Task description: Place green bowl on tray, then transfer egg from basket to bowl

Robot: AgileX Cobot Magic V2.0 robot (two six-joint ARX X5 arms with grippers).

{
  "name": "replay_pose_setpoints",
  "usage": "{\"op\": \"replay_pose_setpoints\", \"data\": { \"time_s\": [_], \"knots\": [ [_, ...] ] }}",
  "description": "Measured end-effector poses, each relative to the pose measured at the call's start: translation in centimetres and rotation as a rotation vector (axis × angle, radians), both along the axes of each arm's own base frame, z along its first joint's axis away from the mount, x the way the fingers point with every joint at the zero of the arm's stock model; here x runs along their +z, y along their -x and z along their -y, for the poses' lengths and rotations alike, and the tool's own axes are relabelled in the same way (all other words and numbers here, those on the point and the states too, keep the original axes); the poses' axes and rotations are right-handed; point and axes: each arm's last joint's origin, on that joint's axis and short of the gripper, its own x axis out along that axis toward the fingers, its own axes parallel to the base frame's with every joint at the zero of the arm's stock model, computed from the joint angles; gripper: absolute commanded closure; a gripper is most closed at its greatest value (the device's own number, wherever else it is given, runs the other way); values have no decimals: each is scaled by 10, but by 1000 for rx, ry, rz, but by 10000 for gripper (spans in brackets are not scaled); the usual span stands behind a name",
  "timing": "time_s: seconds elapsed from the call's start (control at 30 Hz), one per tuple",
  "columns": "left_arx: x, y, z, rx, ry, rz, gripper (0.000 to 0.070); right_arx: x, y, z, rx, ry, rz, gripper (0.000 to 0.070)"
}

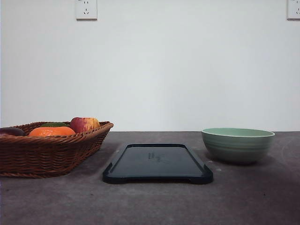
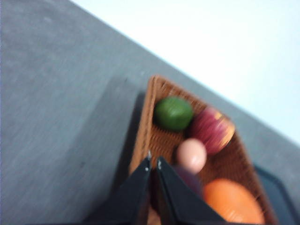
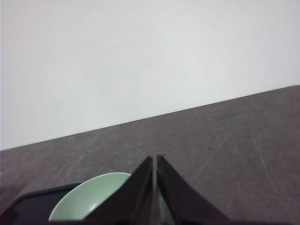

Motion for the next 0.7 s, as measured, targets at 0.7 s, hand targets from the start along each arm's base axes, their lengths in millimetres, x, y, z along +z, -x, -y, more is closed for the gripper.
{"op": "replay_pose_setpoints", "data": {
  "time_s": [0.7],
  "knots": [
    [74, 9, 0, 7, -208, 281, 690, 32, 5, -1, 32, -30, -24, 695]
  ]
}}
